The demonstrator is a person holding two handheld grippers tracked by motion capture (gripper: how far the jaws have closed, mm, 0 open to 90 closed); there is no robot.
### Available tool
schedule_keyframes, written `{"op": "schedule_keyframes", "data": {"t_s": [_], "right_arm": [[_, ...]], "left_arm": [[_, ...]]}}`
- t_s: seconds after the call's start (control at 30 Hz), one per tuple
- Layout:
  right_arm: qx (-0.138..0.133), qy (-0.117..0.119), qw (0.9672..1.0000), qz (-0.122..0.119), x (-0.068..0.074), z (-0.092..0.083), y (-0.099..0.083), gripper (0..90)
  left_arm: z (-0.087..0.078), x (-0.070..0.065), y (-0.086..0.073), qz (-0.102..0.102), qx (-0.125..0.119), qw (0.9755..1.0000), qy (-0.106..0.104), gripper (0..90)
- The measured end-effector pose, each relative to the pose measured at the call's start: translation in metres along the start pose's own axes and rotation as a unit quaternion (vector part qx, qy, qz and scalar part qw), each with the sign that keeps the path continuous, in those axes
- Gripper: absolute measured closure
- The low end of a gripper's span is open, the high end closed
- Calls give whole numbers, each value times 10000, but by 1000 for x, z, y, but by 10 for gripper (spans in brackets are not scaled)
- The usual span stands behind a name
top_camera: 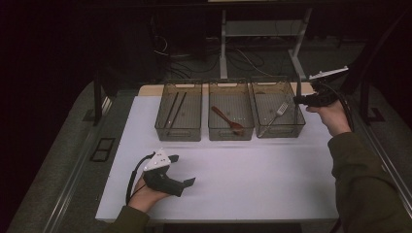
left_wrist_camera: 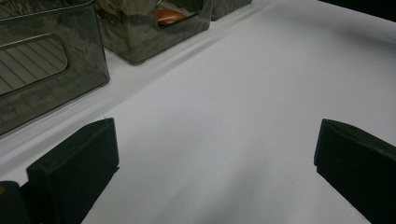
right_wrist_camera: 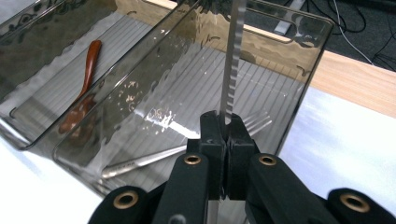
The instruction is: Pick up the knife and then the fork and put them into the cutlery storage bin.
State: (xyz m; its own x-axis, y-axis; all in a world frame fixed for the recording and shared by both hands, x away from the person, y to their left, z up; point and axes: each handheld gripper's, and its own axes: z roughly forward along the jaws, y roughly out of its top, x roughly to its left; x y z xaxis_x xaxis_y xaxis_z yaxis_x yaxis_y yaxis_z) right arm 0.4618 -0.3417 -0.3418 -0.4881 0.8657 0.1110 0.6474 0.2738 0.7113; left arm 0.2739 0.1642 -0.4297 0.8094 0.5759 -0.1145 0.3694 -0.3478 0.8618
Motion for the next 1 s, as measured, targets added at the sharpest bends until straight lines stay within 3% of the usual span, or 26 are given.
{"op": "schedule_keyframes", "data": {"t_s": [0.4, 0.53, 0.87, 1.0], "right_arm": [[-33, -33, 10000, -75, 5, 34, 7, 872], [97, -95, 9996, -227, 10, 48, 11, 870], [489, -158, 9981, -325, 15, 76, 17, 865], [565, -128, 9976, -384, 20, 85, 15, 799]], "left_arm": [[3, -1, 0, 25, 50, 10000, -56, 0], [5, -1, 0, 43, 85, 9999, -113, 0], [7, -2, 0, 85, 140, 9997, -199, 0], [7, -2, 0, 89, 150, 9996, -212, 0]]}}
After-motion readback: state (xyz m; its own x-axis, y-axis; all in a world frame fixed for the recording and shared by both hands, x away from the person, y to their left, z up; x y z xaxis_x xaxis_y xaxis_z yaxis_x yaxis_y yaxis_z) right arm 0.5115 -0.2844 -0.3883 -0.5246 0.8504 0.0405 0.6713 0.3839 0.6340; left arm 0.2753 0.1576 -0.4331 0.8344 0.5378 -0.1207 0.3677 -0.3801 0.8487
